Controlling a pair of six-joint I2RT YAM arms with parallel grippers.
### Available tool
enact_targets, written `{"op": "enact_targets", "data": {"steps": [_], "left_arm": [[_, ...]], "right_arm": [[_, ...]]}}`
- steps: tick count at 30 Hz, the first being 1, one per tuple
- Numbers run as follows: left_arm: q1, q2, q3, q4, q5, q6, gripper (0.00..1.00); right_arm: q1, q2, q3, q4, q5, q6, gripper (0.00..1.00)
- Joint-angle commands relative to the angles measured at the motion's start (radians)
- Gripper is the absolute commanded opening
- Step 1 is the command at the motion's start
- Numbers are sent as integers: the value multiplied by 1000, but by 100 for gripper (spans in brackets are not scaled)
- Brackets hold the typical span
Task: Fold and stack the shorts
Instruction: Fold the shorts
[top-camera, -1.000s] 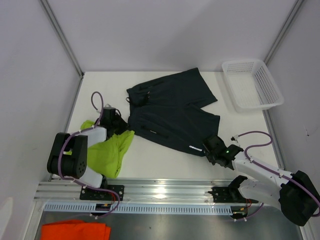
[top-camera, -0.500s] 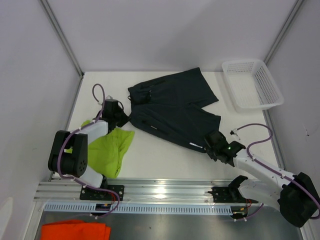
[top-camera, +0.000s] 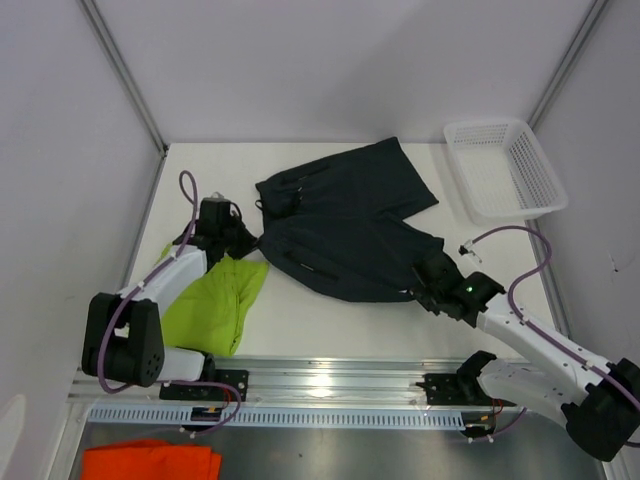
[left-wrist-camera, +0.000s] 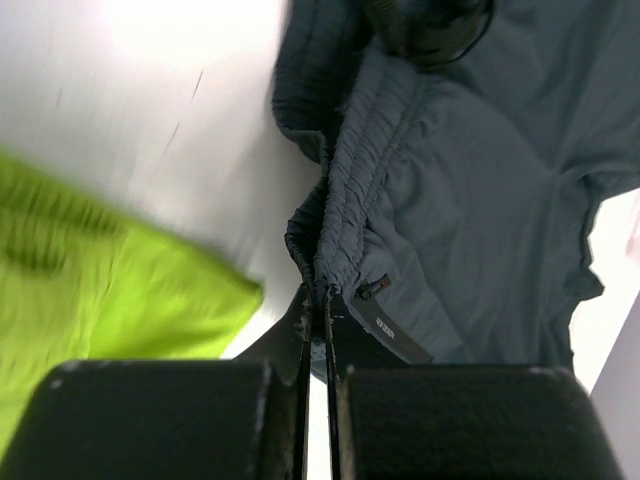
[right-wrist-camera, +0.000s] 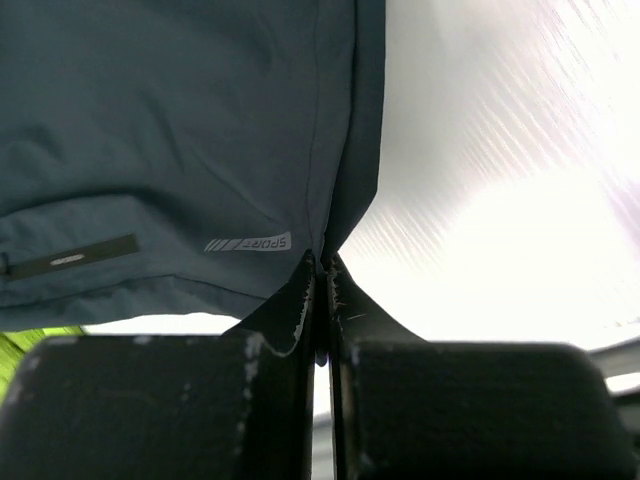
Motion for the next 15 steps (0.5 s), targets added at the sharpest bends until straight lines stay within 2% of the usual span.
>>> {"op": "enact_targets", "data": {"steps": [1,7,11,15], "left_arm": [[-23,-89,-53,-103,17,-40,0],[-35,-211,-75,-190,-34,-59,0],[-34,-184,16,-282,-54,-72,0],[-31,-80,165,-365,-57,-71,0]], "right_arm": [[53,-73,24,-130,46,27,0],[62,-133,63,-148,123,-41,0],[-46,-86,159,-14,100,-250,0],[-188,-5,253,178,-76,-525,0]]}}
